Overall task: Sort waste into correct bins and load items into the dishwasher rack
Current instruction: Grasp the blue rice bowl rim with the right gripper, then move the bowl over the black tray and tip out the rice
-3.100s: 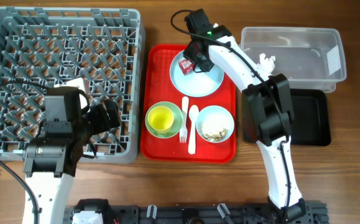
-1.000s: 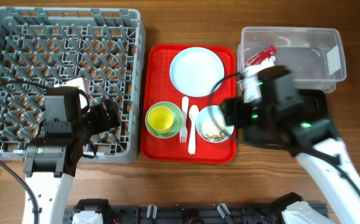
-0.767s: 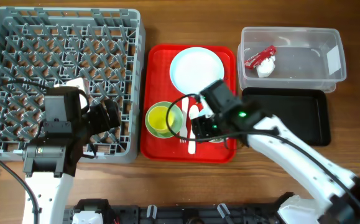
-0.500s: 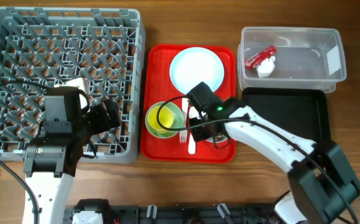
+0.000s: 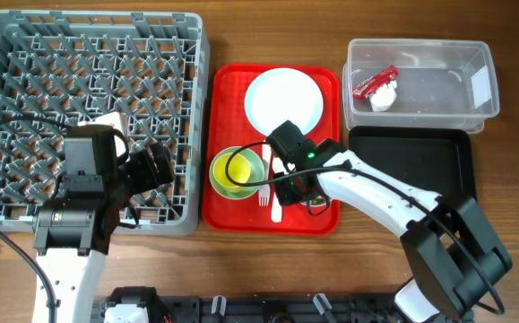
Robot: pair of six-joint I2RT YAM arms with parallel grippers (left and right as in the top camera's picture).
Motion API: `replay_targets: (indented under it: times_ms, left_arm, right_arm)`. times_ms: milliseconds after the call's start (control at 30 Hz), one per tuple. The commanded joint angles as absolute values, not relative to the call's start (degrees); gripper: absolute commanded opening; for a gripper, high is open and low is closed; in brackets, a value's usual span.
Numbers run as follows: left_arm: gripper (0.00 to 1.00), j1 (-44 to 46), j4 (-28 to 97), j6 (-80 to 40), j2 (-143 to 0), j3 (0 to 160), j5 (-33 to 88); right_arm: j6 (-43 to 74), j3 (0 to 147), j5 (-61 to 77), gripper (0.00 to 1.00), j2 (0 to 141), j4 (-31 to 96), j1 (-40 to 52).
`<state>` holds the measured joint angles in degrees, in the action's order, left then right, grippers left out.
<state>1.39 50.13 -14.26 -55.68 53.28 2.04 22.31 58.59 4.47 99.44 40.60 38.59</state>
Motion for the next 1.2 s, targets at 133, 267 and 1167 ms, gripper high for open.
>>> replay_targets:
  times_ms: [133,267,1167]
  left_arm:
    - [1.00,1.1,50.0,-14.1,-55.5,54.2,2.7]
    - [1.00,1.1,50.0,-14.1,-55.5,54.2,2.7]
    - [1.00,1.1,50.0,-14.1,-55.5,54.2,2.7]
  right_arm:
    - [22.9,58.5,3.8,0.08,101.9,41.6,38.8]
    - [23.0,59.4,3.8,0.04,101.5,41.9,38.8]
    - [16.6,57.0,38.2,0.04,82.6,45.6,-5.0]
